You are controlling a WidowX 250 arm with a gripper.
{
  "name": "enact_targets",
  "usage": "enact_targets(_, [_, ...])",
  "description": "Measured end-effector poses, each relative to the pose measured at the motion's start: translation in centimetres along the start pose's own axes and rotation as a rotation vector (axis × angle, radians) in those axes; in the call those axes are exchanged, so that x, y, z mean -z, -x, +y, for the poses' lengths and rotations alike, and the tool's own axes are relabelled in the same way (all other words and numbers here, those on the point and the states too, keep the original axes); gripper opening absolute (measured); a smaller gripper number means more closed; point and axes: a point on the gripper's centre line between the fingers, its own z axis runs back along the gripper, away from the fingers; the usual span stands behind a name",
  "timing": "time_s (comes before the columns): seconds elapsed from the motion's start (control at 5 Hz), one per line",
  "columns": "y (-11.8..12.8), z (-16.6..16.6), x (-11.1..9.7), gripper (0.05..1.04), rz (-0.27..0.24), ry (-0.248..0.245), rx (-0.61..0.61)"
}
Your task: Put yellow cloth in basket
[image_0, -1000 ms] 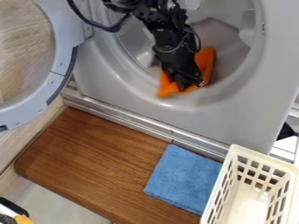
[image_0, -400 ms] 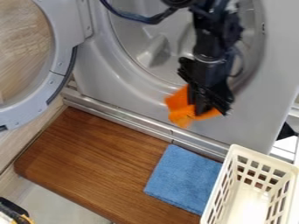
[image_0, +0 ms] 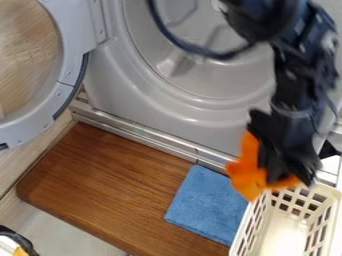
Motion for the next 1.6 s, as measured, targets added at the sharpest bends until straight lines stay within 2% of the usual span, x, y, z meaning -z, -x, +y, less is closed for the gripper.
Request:
enact_targets(0.2, [-0.2, -3.2, 1.1, 0.078, -0.004, 0.038, 0.034])
enact_targets(0.4, [0.3, -4.6, 2.4, 0.078, 0.015, 0.053, 0.010])
enact_targets(1.0, [0.6, -4.6, 3.0, 0.099, 0.009, 0.051, 0.003])
enact_targets(1.2, [0.9, -4.5, 3.3, 0.272, 0.007, 0.049, 0.010])
enact_targets(1.6, [1.0, -3.9, 3.4, 0.859, -0.004, 0.049, -0.003])
